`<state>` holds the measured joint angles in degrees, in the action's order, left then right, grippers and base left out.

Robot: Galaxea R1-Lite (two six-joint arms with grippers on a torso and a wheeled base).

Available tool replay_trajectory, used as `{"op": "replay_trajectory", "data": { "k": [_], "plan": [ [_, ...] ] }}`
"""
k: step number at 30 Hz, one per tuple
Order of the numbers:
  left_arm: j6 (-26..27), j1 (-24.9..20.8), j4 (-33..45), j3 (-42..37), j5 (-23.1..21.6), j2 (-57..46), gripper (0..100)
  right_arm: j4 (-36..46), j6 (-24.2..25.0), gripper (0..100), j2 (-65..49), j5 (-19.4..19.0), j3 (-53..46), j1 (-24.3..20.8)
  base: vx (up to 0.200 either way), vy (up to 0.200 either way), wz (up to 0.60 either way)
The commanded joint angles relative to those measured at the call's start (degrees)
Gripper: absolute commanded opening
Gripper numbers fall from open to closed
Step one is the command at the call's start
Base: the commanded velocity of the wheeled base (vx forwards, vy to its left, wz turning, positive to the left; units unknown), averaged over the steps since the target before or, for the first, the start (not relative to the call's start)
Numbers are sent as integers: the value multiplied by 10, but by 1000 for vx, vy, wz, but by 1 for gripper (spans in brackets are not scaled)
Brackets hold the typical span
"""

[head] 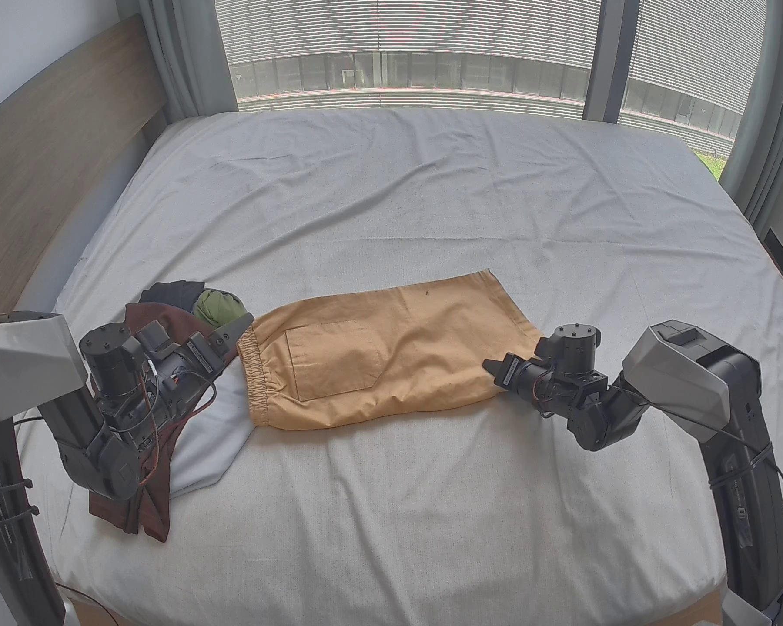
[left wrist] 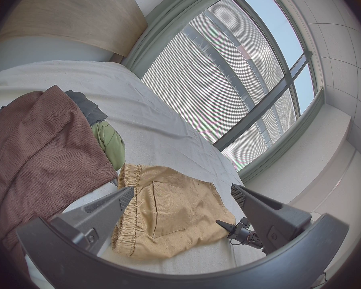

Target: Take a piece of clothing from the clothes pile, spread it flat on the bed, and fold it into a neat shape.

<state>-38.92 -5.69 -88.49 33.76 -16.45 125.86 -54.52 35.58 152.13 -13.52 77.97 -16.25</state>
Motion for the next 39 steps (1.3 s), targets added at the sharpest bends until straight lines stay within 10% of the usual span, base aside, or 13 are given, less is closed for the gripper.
{"op": "replay_trajectory", "data": {
  "k": [1,39],
  "plan": [
    [0,0,0,0,0,1,100,-4,0,0,-6,4,-5,-3,0,0,0],
    [-1,3,0,1,-8,8,100,18,-119,0,-219,52,-392,-6,0,0,0]
  ]
}}
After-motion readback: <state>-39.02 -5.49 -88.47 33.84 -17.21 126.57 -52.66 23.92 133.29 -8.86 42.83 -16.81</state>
